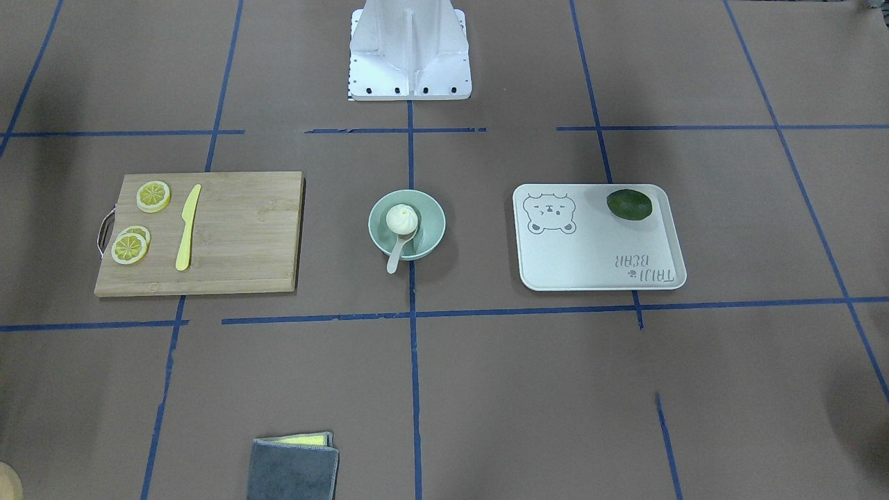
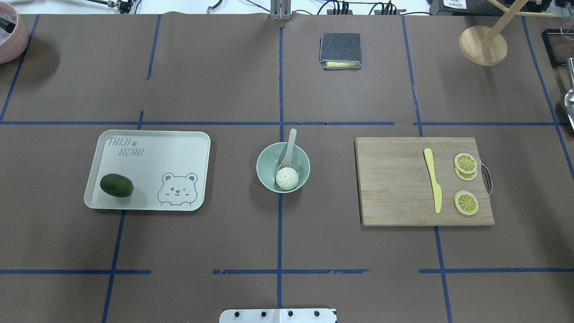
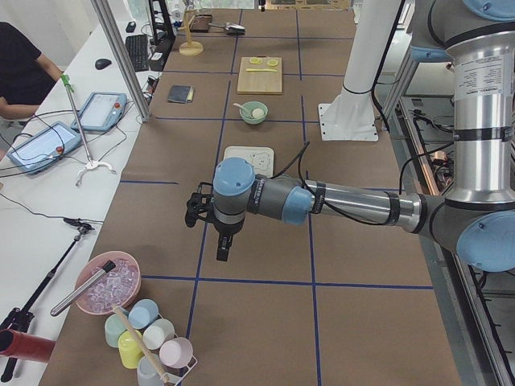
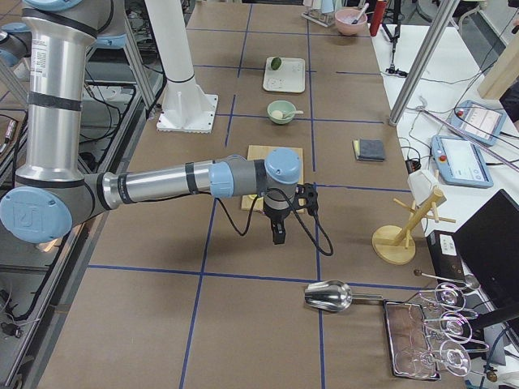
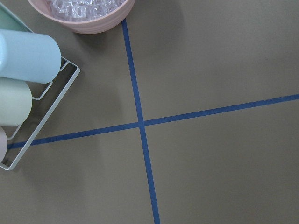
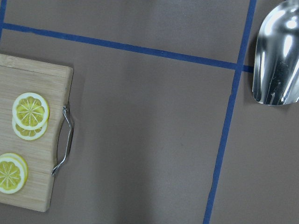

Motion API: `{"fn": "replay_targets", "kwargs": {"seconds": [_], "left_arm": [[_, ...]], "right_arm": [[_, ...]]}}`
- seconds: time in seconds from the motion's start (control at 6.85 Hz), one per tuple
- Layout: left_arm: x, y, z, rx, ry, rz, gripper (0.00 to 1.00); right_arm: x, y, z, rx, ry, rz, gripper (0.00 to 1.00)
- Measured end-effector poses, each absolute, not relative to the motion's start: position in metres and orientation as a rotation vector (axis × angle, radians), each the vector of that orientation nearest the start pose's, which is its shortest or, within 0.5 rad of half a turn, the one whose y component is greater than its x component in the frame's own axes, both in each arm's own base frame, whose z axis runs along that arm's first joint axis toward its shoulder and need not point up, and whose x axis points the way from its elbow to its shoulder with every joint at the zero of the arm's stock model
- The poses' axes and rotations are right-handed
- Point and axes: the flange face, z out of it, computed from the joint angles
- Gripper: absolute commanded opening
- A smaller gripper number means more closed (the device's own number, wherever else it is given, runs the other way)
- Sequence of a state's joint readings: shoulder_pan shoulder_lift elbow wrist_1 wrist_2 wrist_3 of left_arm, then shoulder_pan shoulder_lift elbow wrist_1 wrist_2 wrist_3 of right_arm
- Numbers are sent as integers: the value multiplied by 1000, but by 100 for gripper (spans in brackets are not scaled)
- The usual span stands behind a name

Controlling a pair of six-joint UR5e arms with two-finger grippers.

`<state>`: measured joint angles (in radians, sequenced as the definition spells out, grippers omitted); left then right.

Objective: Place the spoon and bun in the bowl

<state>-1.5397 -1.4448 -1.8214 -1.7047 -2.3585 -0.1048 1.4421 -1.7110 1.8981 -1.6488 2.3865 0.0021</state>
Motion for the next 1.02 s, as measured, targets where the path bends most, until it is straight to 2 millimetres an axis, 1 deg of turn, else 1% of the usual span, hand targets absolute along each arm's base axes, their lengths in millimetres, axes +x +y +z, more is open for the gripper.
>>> {"fn": "replay_targets", "kwargs": {"seconds": [0.15, 0.29, 0.44, 0.73, 1.02], "left_arm": [[-45, -443, 585, 195, 793, 92, 100], [-44, -439, 594, 203, 786, 153, 100], [-43, -443, 597, 211, 777, 182, 100], [-41, -455, 589, 232, 772, 209, 100], [-38, -457, 592, 224, 772, 213, 100]], "right_arm": [[4, -437, 568, 40, -827, -146, 100], [4, -437, 567, 37, -836, -137, 100], [4, -437, 566, 39, -838, -136, 100], [3, -437, 563, 45, -839, -139, 100], [3, -436, 556, 57, -843, -143, 100]]}}
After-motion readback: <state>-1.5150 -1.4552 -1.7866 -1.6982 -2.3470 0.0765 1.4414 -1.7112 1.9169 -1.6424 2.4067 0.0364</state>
